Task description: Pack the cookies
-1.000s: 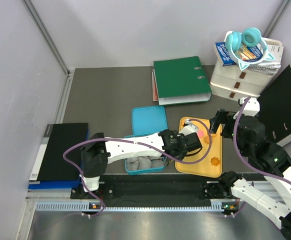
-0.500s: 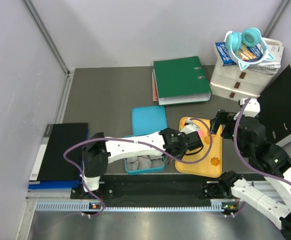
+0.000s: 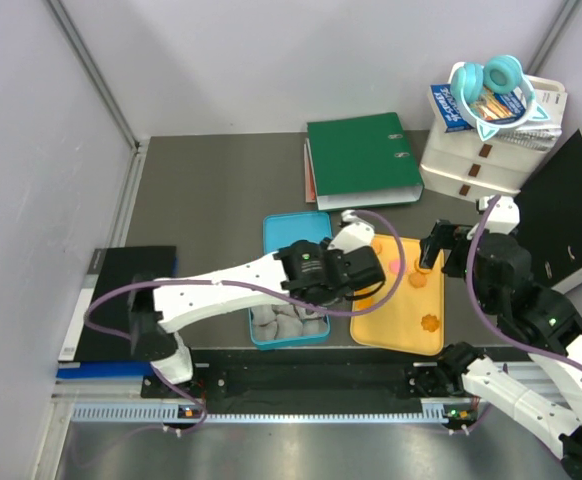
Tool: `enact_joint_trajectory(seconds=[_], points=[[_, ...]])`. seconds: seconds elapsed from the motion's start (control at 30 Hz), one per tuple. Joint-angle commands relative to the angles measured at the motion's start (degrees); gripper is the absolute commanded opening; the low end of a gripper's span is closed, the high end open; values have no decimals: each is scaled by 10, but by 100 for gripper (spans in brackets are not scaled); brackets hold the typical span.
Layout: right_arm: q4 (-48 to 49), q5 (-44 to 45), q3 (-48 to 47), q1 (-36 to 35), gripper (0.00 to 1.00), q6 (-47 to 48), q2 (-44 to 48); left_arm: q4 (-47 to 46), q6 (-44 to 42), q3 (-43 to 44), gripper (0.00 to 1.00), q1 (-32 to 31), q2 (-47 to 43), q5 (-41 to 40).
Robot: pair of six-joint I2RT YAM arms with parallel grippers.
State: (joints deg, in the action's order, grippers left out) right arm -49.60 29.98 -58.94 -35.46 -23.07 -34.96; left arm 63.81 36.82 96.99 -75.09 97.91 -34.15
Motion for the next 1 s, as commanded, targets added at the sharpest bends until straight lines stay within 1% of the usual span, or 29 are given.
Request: enact_joint_trajectory(seconds=[0.0, 0.17, 0.33, 0.47, 0.6, 0.77, 0.97], points=[[21, 20, -32, -4, 99, 16, -7, 98, 82, -36, 33, 2, -103, -57], [34, 12, -29, -4, 99, 19, -22, 116, 126, -81, 33, 2, -173, -51], [46, -4, -27, -5, 99, 14, -38, 94, 135, -116, 33, 1, -198, -18], [46, -10, -27, -5, 99, 10, -42, 90, 143, -129, 33, 1, -192, 15], [44, -10, -28, -5, 99, 11, -46, 80, 144, -145, 33, 0, -189, 31], [44, -11, -30, -5, 99, 10, -48, 58, 141, -170, 35, 0, -193, 35], [44, -11, -33, -5, 99, 13, -51, 44, 130, -180, 37, 0, -176, 43]])
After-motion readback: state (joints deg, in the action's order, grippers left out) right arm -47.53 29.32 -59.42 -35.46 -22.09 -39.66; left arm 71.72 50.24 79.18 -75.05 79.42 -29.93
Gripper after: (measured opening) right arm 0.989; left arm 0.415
